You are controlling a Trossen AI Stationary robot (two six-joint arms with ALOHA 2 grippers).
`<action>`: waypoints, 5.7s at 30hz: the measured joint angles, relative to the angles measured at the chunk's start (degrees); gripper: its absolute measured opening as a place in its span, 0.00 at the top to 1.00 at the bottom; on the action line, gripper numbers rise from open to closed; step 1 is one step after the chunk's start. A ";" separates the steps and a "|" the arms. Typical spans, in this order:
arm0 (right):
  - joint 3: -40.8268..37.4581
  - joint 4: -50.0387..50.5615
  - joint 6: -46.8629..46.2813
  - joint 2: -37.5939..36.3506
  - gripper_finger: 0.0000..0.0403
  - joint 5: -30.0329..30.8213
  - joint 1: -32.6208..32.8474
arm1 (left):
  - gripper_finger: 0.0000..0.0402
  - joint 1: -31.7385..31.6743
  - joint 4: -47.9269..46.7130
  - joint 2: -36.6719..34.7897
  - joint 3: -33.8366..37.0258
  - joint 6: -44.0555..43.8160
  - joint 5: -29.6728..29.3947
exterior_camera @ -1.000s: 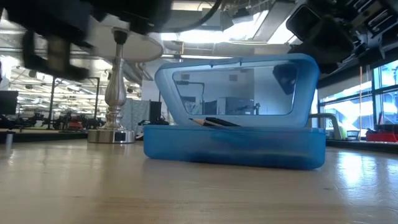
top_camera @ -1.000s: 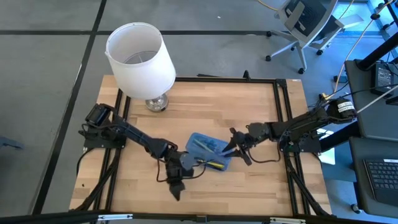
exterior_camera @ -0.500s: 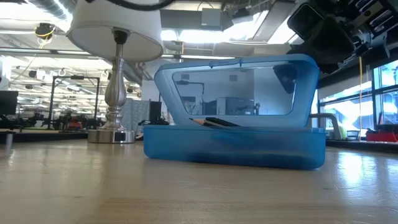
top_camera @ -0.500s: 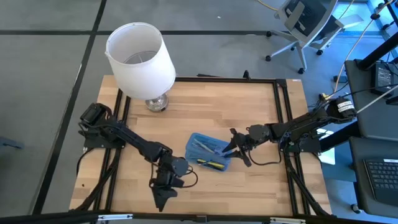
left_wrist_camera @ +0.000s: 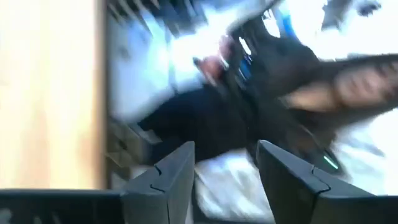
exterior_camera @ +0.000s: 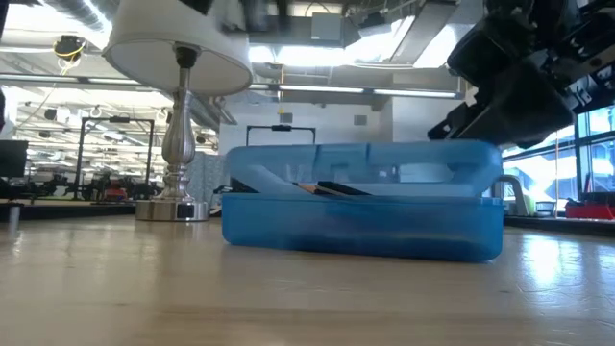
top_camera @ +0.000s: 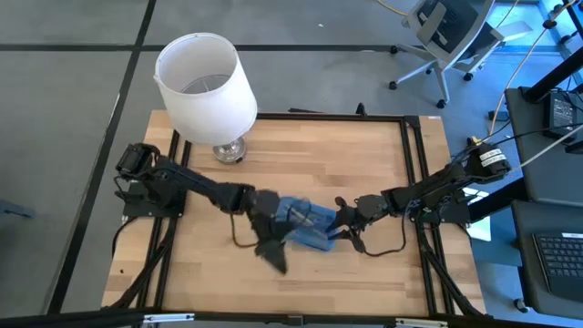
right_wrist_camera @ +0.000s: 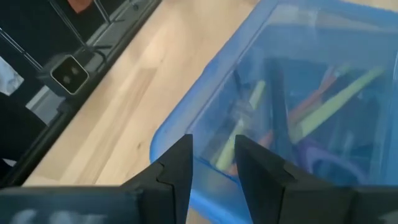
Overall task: Pick & place school supplies into a supply box
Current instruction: Close the blue supply box
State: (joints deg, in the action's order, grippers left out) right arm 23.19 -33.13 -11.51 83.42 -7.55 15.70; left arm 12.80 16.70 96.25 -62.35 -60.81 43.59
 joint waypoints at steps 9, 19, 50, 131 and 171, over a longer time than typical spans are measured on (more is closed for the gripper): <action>2.63 1.76 0.11 3.76 0.69 -0.02 0.04 | 0.59 -8.17 -12.38 0.99 0.04 17.27 -10.67; 2.80 3.27 0.37 5.58 0.69 0.04 0.00 | 0.59 -6.02 -18.59 6.24 0.07 17.83 -8.45; 8.01 15.90 1.38 -2.00 0.69 3.19 -0.15 | 0.58 -1.93 -12.02 10.25 0.09 8.86 -16.50; 23.33 28.96 18.01 14.34 0.69 3.80 2.08 | 0.58 14.92 -23.86 9.14 0.04 7.46 -62.04; 23.26 62.54 -7.69 -0.71 0.69 20.13 4.03 | 0.58 -7.42 -24.24 9.07 -0.32 29.86 -43.53</action>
State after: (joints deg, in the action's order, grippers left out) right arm 46.45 29.41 -19.20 82.71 12.58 19.74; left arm 5.38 -7.53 105.32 -62.66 -30.95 0.05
